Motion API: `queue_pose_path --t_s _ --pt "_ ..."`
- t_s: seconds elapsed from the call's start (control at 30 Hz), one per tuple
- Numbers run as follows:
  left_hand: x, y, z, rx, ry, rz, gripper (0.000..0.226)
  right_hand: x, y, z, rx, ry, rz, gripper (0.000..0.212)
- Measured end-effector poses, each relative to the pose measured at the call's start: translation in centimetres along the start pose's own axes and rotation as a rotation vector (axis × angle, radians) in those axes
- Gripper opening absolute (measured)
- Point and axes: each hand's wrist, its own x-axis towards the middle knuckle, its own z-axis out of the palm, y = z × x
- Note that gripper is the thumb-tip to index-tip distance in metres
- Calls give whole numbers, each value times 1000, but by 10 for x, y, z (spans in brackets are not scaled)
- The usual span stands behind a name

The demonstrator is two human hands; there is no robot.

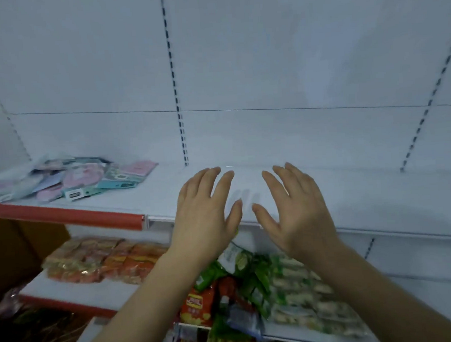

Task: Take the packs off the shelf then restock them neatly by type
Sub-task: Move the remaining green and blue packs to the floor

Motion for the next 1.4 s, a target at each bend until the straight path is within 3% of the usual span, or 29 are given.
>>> queue_pose_path --t_s 0.17,0.63,0.97,1.4 --pt "27 102 35 -151 -41 136 56 -44 82 -70 -160 -103 179 64" --pt "51 371 109 -437 -125 428 56 -183 260 -233 -480 -69 484 62" --pt "100 515 183 -552 -200 578 55 -231 386 -280 -657 -137 745 66" --pt "178 654 275 -544 -368 737 59 -241 535 -319 -712 -217 895 70"
